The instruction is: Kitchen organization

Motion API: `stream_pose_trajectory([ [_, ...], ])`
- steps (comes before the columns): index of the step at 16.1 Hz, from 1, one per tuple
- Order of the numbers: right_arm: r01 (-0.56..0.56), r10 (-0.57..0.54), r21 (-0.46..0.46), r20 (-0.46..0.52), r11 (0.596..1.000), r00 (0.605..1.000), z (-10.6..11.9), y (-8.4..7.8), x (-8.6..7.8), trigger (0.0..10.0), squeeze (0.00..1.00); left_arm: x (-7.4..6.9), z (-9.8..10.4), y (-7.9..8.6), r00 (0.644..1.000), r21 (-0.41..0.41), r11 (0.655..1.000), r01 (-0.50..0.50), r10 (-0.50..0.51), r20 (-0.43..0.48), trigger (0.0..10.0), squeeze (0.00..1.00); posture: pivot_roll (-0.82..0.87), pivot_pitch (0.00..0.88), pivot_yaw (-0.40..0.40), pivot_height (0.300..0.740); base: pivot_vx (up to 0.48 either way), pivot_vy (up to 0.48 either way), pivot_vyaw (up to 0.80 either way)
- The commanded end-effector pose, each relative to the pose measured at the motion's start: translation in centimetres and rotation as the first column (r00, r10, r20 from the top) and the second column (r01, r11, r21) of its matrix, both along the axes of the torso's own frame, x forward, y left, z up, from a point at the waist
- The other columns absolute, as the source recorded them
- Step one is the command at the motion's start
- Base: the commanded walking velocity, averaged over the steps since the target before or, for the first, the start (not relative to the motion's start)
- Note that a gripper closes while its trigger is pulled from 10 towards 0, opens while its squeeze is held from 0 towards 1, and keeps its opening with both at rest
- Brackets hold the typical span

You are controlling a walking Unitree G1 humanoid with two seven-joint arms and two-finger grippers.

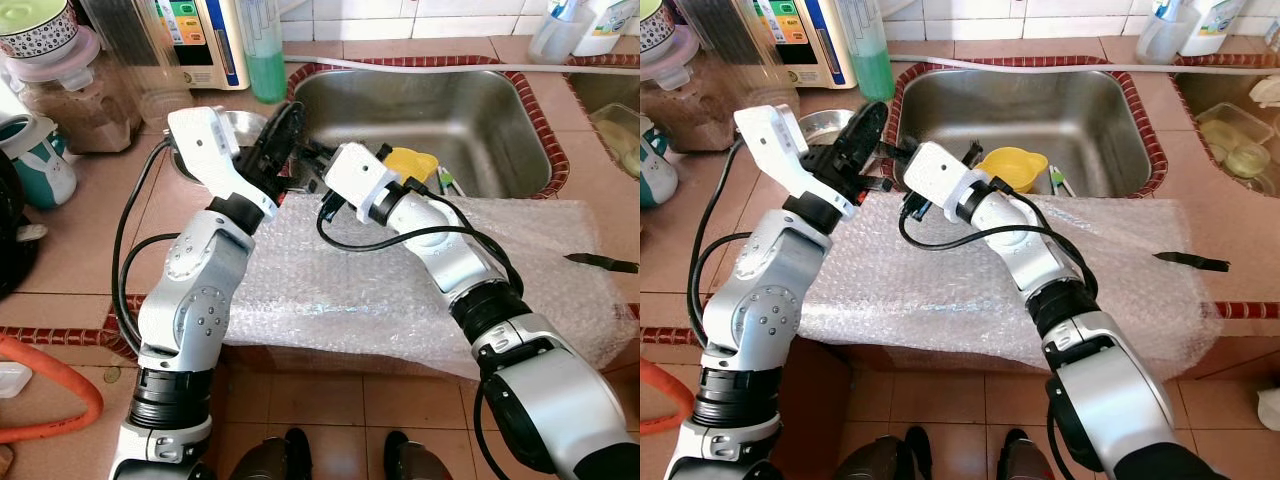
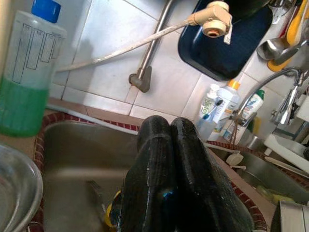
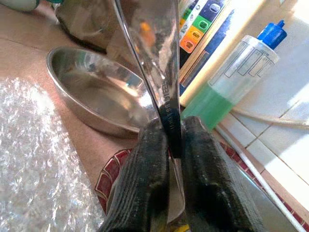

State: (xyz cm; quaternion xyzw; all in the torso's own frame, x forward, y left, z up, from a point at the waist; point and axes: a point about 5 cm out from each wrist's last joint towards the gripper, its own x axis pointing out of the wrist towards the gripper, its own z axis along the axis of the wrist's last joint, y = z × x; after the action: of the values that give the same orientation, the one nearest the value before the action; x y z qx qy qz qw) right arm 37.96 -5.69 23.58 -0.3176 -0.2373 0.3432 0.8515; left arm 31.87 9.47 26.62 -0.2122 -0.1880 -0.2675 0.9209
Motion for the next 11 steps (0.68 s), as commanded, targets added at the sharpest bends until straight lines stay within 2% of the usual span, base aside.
stream_pose_trajectory([
  [1, 0.019, -0.019, 0.037, 0.013, 0.999, 1.0, 0.53, -0.36, 0.15, 0.0, 0.0, -0.33, -0.16, -0.04, 1.0, 0.022, 1.0, 0.013, -0.014, 0.008, 0.0, 0.0, -0.1, 0.238, 0.112, 0.74, 0.0, 0.0, 0.0],
  [2, 0.019, -0.02, 0.041, 0.017, 0.999, 1.0, 0.59, -0.21, 0.14, 0.0, 0.0, -0.21, -0.36, -0.03, 1.0, 0.037, 0.999, 0.007, -0.008, 0.005, 4.4, 0.0, -0.11, 0.233, 0.118, 0.74, 0.0, 0.0, 0.0],
  [3, 0.018, -0.018, 0.042, 0.019, 0.999, 1.0, 0.6, -0.13, 0.11, 0.0, 0.0, -0.17, -0.45, -0.11, 1.0, 0.054, 0.999, 0.007, -0.008, 0.006, 9.5, 0.07, -0.11, 0.231, 0.119, 0.74, 0.0, 0.0, 0.0],
  [4, 0.016, -0.017, 0.043, 0.021, 0.999, 1.0, 0.58, -0.02, 0.08, 0.0, 0.0, -0.14, -0.49, -0.18, 1.0, 0.064, 0.998, 0.012, -0.012, 0.009, 10.0, 0.51, -0.11, 0.228, 0.122, 0.74, 0.0, 0.0, 0.0],
  [5, 0.016, -0.017, 0.042, 0.023, 0.999, 1.0, 0.56, 0.01, 0.06, 0.0, 0.0, -0.12, -0.48, -0.19, 1.0, 0.065, 0.998, 0.012, -0.013, 0.01, 10.0, 0.84, -0.11, 0.227, 0.123, 0.74, 0.0, 0.0, 0.0],
  [6, 0.016, -0.017, 0.042, 0.027, 0.999, 0.999, 0.58, 0.03, 0.05, 0.0, 0.0, -0.1, -0.45, -0.17, 1.0, 0.066, 0.998, 0.011, -0.012, 0.011, 10.0, 1.0, -0.1, 0.225, 0.124, 0.74, 0.0, 0.0, 0.0],
  [9, 0.038, -0.04, 0.042, 0.052, 0.998, 0.998, 0.85, -0.2, 0.17, 0.0, 0.0, -0.08, -0.49, -0.06, 1.0, 0.066, 0.998, -0.01, 0.009, 0.012, 10.0, 1.0, -0.1, 0.224, 0.129, 0.74, 0.0, 0.0, 0.0],
  [11, 0.074, -0.076, 0.034, 0.064, 0.997, 0.995, 0.78, -0.58, 0.36, 0.0, 0.0, 0.08, -0.26, 0.42, 0.998, 0.065, 0.996, -0.059, 0.057, 0.029, 10.0, 1.0, -0.1, 0.223, 0.13, 0.74, 0.0, 0.0, 0.0],
])
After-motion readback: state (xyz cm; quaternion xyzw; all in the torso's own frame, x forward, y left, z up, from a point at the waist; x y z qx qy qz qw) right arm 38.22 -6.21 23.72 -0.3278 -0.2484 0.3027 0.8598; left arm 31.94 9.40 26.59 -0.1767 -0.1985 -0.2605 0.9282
